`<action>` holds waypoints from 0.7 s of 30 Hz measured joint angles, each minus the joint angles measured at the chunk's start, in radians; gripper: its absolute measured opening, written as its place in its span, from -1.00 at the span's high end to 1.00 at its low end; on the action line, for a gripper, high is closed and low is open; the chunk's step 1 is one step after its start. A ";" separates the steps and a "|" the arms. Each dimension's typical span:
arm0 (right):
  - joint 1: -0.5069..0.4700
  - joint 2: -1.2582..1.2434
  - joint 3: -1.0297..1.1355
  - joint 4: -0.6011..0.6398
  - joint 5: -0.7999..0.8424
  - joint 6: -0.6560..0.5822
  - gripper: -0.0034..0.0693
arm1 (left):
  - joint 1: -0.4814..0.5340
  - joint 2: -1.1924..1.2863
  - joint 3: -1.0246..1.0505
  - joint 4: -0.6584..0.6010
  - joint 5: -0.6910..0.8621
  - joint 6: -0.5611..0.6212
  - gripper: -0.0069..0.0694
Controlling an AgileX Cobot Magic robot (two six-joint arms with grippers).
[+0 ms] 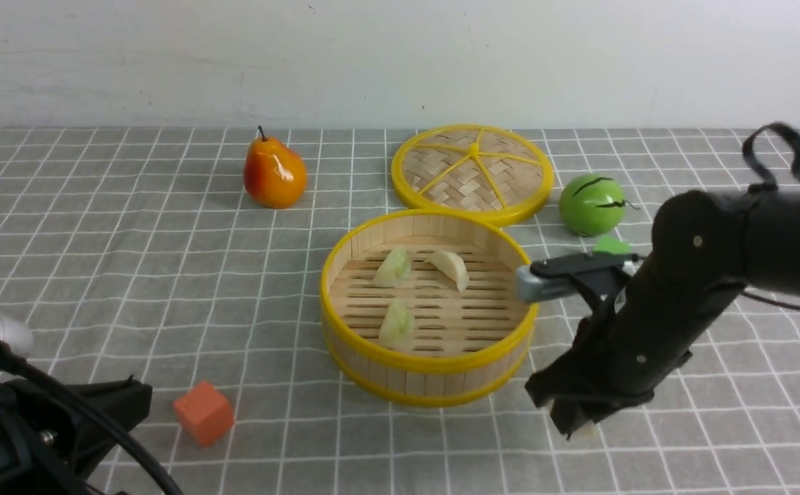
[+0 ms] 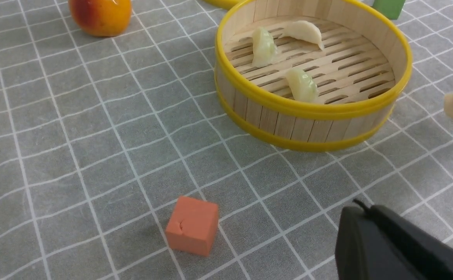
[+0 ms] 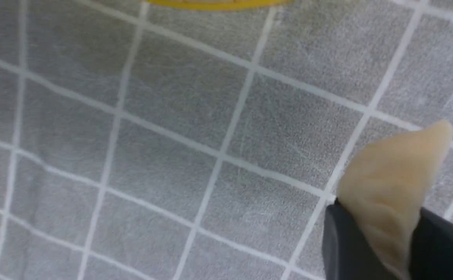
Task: Put the dumplings into the steamer on the table with the grey tablecloth.
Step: 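Place the dumpling in the bamboo steamer basket with the right gripper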
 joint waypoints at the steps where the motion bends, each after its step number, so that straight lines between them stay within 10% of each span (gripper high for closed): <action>1: 0.000 -0.021 -0.040 0.004 0.035 -0.008 0.43 | 0.000 0.000 0.000 0.000 0.000 0.000 0.79; 16: 0.060 0.178 -0.271 0.165 -0.302 -0.294 0.43 | 0.000 0.000 0.000 0.000 0.004 0.000 0.77; 21: 0.060 0.218 -0.267 0.165 -0.292 -0.297 0.14 | 0.000 0.000 0.000 0.001 0.004 0.000 0.77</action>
